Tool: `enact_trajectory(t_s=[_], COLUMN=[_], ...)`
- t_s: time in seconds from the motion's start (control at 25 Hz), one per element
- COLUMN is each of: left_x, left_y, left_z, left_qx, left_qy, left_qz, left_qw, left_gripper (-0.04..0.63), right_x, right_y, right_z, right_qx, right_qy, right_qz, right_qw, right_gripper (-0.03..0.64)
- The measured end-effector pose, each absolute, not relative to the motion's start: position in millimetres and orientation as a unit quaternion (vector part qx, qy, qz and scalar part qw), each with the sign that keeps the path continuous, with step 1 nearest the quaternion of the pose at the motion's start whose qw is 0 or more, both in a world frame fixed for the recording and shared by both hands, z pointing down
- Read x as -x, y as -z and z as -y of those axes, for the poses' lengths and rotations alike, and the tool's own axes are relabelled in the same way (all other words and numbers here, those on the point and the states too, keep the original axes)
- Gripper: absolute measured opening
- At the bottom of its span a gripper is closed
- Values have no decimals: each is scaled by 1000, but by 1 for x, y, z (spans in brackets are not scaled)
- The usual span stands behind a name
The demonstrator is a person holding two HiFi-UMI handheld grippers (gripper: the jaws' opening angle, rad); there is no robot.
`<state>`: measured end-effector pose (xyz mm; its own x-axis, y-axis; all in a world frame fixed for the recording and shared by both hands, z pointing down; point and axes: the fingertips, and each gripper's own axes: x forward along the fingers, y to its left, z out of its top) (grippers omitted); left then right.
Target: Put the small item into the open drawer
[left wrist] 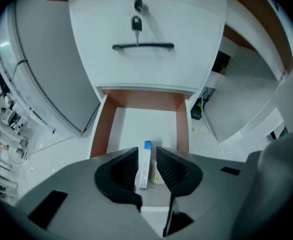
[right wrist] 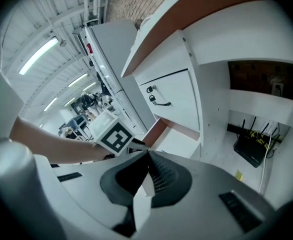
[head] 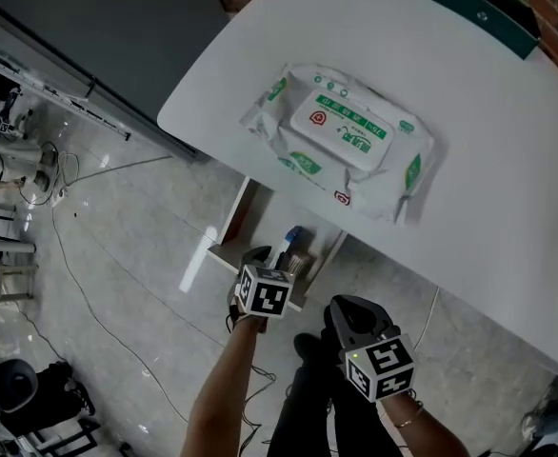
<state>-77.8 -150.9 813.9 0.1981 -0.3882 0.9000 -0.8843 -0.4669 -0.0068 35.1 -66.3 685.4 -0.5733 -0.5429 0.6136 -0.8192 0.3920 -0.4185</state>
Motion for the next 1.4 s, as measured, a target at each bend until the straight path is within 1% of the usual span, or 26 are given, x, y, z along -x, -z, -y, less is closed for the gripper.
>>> enact_trajectory(t_s=[0.08,0.28,0.4,0.6,1.08,1.2,1.4], left_x=[80,90,97,116,175,186,208], left_y=[-785,-718,-675,-605,-454,-421,-373], left_z=[143,124,110,90,40,30,10], left_qx=[-728,-733,-732,-727,-704,-694,-675], left_qy=[-433,-386,-352,-299,-214,-192,-153], left_qz=[457,494,518,557,635,658,692], left_qw=[273,265,268,268,234,217,205], left_gripper=[120,115,98,98,89,74,71], right_x=[-35,-30,-24,-9,31,39,57], right_y=[-668,-622,-594,-541,-416,-392,-358], right_z=[68,73,71,68,53,50,44], right_qx=[-421,-411,-402,-390,-354,-341,-314], right_qy=[-351,-331,-319,-295,-249,-235,-220], right_qz=[815,830,839,854,889,899,913], right_qw=[189,183,182,176,146,141,136], right_gripper=[8,8,8,8,8,8,8])
